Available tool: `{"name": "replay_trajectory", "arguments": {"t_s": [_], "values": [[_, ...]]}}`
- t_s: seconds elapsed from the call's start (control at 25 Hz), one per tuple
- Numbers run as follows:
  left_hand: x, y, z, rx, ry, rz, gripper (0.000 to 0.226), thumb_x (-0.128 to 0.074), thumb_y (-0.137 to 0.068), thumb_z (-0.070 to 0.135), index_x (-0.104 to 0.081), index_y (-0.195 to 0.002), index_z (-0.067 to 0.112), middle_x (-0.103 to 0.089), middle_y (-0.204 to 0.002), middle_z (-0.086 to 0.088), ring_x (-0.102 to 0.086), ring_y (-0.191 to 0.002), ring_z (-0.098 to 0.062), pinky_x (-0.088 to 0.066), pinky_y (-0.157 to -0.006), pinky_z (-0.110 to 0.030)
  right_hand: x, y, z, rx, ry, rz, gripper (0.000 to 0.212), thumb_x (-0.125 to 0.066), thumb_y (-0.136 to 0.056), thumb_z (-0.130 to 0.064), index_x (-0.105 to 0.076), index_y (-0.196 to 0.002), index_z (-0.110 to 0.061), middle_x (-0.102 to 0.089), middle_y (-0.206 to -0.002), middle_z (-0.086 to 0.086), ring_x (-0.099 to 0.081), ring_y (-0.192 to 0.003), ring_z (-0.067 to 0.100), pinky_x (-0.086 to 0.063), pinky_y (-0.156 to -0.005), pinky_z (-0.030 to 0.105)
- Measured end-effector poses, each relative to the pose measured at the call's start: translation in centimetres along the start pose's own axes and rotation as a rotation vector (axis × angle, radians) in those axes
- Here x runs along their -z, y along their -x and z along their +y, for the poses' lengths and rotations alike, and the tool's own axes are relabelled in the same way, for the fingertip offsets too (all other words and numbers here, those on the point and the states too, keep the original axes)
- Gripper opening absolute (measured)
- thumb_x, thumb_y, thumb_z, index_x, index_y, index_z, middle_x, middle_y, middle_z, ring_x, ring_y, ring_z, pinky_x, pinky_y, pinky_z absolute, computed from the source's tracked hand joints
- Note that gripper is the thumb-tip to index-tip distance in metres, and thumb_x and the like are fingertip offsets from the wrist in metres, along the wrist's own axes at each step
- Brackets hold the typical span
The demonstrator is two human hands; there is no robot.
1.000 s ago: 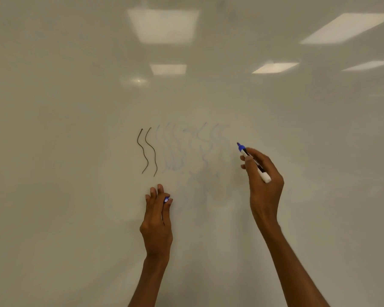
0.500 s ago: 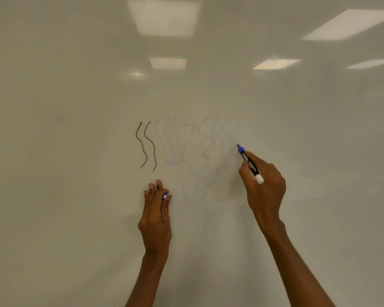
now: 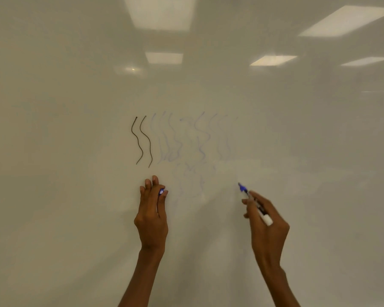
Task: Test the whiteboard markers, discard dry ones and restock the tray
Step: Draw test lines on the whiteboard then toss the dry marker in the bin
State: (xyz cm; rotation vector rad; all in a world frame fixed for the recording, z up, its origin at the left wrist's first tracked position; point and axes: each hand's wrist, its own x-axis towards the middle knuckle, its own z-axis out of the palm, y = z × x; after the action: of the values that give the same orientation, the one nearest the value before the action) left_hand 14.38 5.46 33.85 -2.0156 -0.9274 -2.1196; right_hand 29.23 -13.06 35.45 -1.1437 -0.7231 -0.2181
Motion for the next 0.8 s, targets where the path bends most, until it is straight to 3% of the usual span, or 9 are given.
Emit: {"name": "replay_trajectory", "arguments": {"t_s": [0.08, 0.24, 0.36, 0.44, 0.6, 0.8], "values": [[0.0, -0.1, -0.1, 0.008, -0.008, -0.006, 0.053, -0.04, -0.104, 0.041, -0.062, -0.131, 0.001, -0.056, -0.14, -0.014, -0.049, -0.134, -0.031, -0.056, -0.094, -0.037, -0.6, -2.7, -2.6, 0.085, -0.057, -0.009, 0.023, -0.064, -0.094, -0.01, -0.071, -0.114, -0.018, -0.075, -0.096, -0.002, -0.072, -0.086, 0.017, -0.058, -0.074, 0.031], [0.0, 0.1, 0.0, 0.018, -0.005, 0.001, 0.048, -0.044, -0.103, 0.037, -0.063, -0.13, 0.002, -0.056, -0.139, -0.012, -0.05, -0.133, -0.03, -0.056, -0.092, -0.036, -2.4, -6.9, -6.0, 0.272, -0.013, 0.001, 0.025, -0.064, -0.096, -0.013, -0.069, -0.12, -0.016, -0.072, -0.11, -0.006, -0.068, -0.102, 0.011, -0.053, -0.088, 0.024], [0.0, 0.2, -0.3, -0.002, -0.031, -0.011, 0.051, -0.042, -0.103, 0.039, -0.06, -0.133, 0.001, -0.056, -0.14, -0.014, -0.05, -0.133, -0.032, -0.058, -0.09, -0.039, -2.9, -9.9, -7.1, 0.264, -0.024, 0.066, 0.023, -0.065, -0.093, -0.015, -0.07, -0.115, -0.019, -0.071, -0.094, -0.007, -0.065, -0.08, 0.003, -0.052, -0.071, 0.022], [-0.2, 0.1, -0.5, -0.012, -0.037, -0.016, 0.053, -0.04, -0.104, 0.04, -0.06, -0.133, 0.001, -0.057, -0.14, -0.015, -0.05, -0.133, -0.032, -0.058, -0.091, -0.041, -3.1, -11.5, -7.3, 0.281, 0.0, 0.111, 0.021, -0.066, -0.09, -0.016, -0.071, -0.11, -0.018, -0.07, -0.087, -0.008, -0.063, -0.071, 0.006, -0.052, -0.063, 0.03], [-0.4, -0.1, -0.4, -0.002, -0.032, 0.01, 0.047, -0.045, -0.103, 0.034, -0.061, -0.131, 0.0, -0.057, -0.139, -0.015, -0.05, -0.133, -0.032, -0.059, -0.089, -0.043, -3.0, -10.2, -4.9, 0.394, 0.166, 0.053, 0.023, -0.07, -0.086, -0.011, -0.075, -0.109, -0.016, -0.074, -0.095, -0.004, -0.069, -0.082, 0.011, -0.054, -0.072, 0.029], [-0.8, -0.1, 0.2, -0.001, -0.007, 0.05, 0.047, -0.044, -0.103, 0.035, -0.062, -0.13, 0.0, -0.055, -0.138, -0.013, -0.049, -0.132, -0.031, -0.056, -0.092, -0.038, 0.2, -2.6, 2.2, 0.243, 0.233, 0.049, 0.026, -0.075, -0.084, -0.008, -0.074, -0.107, -0.022, -0.074, -0.092, -0.006, -0.07, -0.084, 0.012, -0.055, -0.075, 0.031]]}}
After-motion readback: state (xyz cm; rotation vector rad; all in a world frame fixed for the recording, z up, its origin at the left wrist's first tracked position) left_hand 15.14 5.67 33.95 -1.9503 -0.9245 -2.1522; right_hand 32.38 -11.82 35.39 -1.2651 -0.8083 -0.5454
